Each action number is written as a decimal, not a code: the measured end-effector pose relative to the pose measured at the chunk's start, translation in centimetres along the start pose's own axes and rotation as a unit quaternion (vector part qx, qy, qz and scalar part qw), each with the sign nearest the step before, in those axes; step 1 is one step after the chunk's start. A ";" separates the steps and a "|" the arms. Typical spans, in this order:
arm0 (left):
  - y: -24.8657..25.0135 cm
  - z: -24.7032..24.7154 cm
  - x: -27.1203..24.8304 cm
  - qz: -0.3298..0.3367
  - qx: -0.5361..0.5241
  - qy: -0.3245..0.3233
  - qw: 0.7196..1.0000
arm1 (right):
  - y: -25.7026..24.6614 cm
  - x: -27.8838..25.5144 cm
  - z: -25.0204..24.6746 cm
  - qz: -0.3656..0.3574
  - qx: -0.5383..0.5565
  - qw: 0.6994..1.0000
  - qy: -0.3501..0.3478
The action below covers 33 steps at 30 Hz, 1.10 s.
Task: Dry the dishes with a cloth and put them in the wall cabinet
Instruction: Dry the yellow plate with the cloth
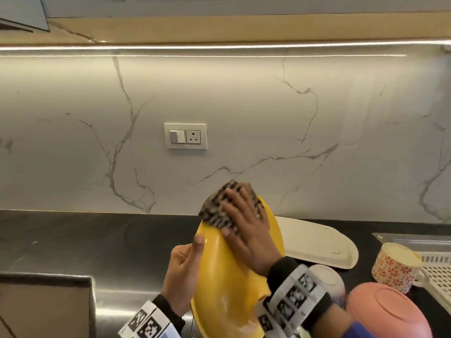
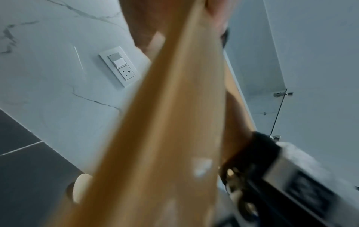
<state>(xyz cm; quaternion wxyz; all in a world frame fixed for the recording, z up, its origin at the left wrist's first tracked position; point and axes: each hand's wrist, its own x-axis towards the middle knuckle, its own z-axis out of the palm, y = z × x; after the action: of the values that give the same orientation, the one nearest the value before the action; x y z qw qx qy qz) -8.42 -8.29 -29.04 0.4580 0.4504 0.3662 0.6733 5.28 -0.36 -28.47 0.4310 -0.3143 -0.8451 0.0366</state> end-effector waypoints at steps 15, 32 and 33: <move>2.3 -0.2 1.5 0.009 -0.034 0.068 0.997 | 3.1 -9.6 0.9 0.266 0.282 0.918 0.081; 2.4 1.8 2.0 -0.006 0.005 0.054 0.998 | -1.1 -2.9 0.6 -0.139 -0.073 0.986 -0.052; 2.2 1.7 1.9 -0.006 0.012 0.030 0.999 | -0.6 -1.9 0.3 -0.121 -0.057 0.990 -0.036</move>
<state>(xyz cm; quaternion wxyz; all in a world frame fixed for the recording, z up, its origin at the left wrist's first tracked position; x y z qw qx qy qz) -7.78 -7.06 -26.00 0.4455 0.4331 0.3905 0.6793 5.61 -1.81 -29.76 0.3829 -0.2320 -0.8927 -0.0524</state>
